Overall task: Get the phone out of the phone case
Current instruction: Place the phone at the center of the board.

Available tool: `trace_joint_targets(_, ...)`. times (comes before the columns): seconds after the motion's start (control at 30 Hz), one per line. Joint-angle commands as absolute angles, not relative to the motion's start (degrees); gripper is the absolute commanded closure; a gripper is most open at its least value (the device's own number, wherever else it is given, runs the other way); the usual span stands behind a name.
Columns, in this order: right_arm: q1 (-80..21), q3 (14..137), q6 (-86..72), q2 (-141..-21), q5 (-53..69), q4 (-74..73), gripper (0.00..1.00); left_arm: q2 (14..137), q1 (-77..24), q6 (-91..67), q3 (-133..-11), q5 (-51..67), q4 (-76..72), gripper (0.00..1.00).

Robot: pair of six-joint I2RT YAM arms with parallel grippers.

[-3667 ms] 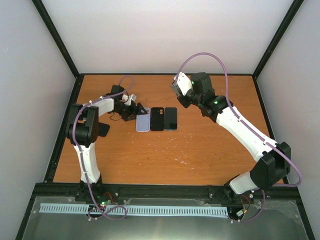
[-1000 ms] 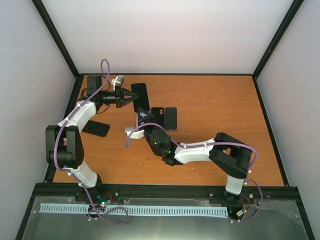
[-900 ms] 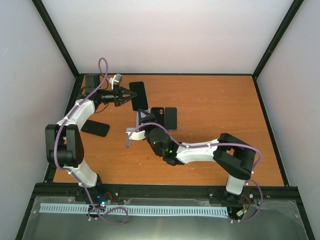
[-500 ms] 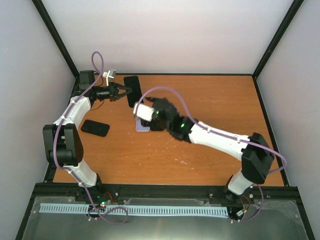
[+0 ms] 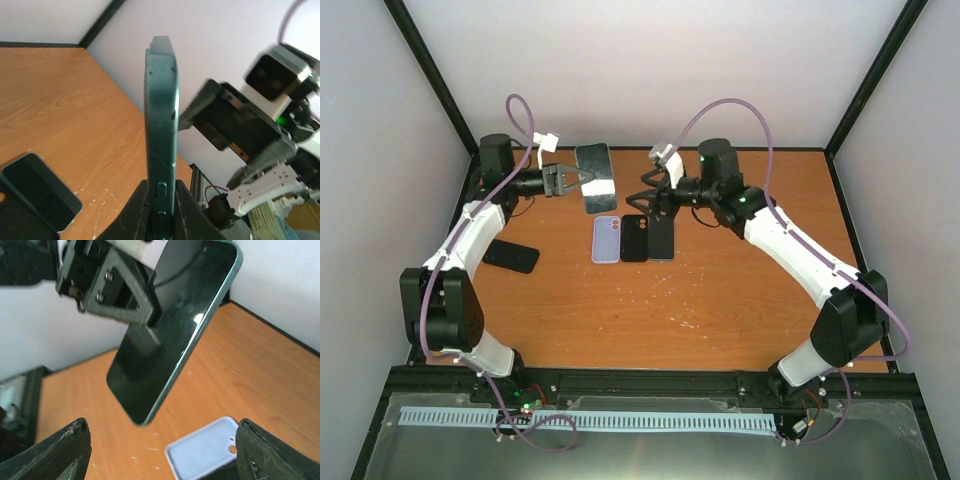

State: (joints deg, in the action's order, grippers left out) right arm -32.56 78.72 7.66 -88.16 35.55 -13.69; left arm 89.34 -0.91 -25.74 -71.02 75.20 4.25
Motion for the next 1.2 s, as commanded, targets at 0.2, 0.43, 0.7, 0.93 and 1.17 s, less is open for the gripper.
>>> trace_joint_targets(0.2, -28.63, 74.93, -15.35, -87.47, 55.7, 0.35, 0.28, 83.8, -7.44, -26.91, -71.31, 76.91, -6.25, 0.99)
trace_joint_targets(0.43, -28.65, 74.26, -22.09, -89.71, 58.28, 5.11, 0.42, 82.17, -9.48, -27.16, -70.47, 77.43, -7.38, 0.99)
trace_joint_targets(0.7, -28.73, 73.28, -30.23, -91.4, 59.73, 12.59, 0.63, 82.04, -10.13, -28.67, -69.62, 77.17, -9.19, 0.99)
trace_joint_targets(0.93, -29.26, 73.62, -32.62, -92.8, 60.67, 14.76, 0.78, 82.3, -10.55, -29.75, -69.01, 76.99, -10.32, 0.99)
trace_joint_targets(1.17, -28.88, 73.71, -31.71, -92.26, 60.95, 13.49, 0.97, 82.52, -10.55, -26.55, -69.57, 73.9, -5.47, 0.79)
